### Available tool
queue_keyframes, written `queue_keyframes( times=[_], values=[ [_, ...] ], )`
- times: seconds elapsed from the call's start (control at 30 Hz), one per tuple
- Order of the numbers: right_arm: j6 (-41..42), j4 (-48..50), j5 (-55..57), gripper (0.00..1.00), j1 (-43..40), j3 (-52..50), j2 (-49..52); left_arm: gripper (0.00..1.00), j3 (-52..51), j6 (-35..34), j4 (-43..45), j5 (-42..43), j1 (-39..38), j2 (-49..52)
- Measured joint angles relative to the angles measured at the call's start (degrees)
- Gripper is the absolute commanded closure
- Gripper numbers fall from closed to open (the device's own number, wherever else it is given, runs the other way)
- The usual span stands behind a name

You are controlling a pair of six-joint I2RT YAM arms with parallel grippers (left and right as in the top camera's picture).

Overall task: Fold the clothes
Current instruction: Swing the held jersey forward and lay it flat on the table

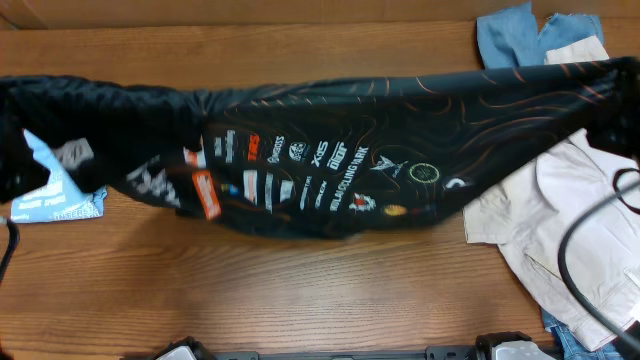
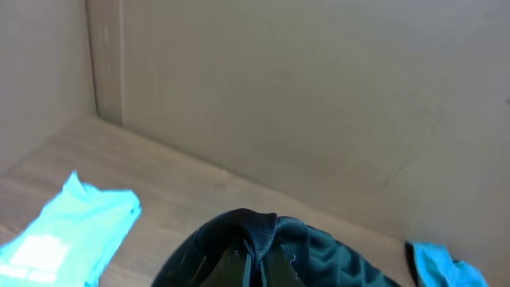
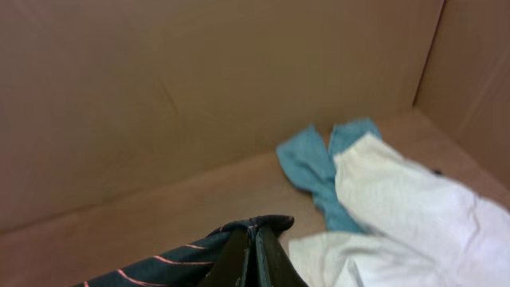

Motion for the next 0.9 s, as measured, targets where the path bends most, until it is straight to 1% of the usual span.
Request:
queue_keyframes(
  times=[0.13,0.23,0.37,0.5,0.6,0.7,0.8,0.87,0.9],
  values=[
    [-1.7,0.0,-0.9,0.96,0.0,0.9,0.1,0.96,1.2,0.0,-0.5,0.2,0.0,-0.7],
    [-2.4,0.0,-2.1,0.96,0.0,1.2,3.3,0.96,1.2,0.0,-2.1,0.2,0.0,0.7],
    [-3.5,0.2,-3.8,0.96,0.0,1.2,11.4,0.96,1.3,0.0,-4.0,0.5,0.0,6.6],
    [-5.0,2.1,-6.2,0.96,0.0,1.1,22.1,0.96,1.2,0.0,-2.7,1.0,-0.9,16.2],
    [-6.4,8.5,-7.7,0.96,0.1,0.9,30.9,0.96,1.0,0.0,2.5,1.7,-2.8,24.5],
    [-7.0,17.0,-8.1,0.96,0.0,0.4,36.9,0.96,0.4,-0.5,12.8,4.5,-4.2,32.0],
    [-7.0,25.3,-7.5,0.96,0.1,0.1,39.2,0.96,-0.2,-2.2,23.0,7.3,-4.5,36.0],
    [-7.0,27.5,-6.4,0.96,0.1,1.3,39.0,0.96,-0.1,-3.9,28.9,8.6,-4.4,36.3],
    [-7.0,28.5,-5.2,0.96,0.2,4.2,38.8,0.96,2.0,-5.4,32.0,9.5,-4.3,36.2]
  ],
)
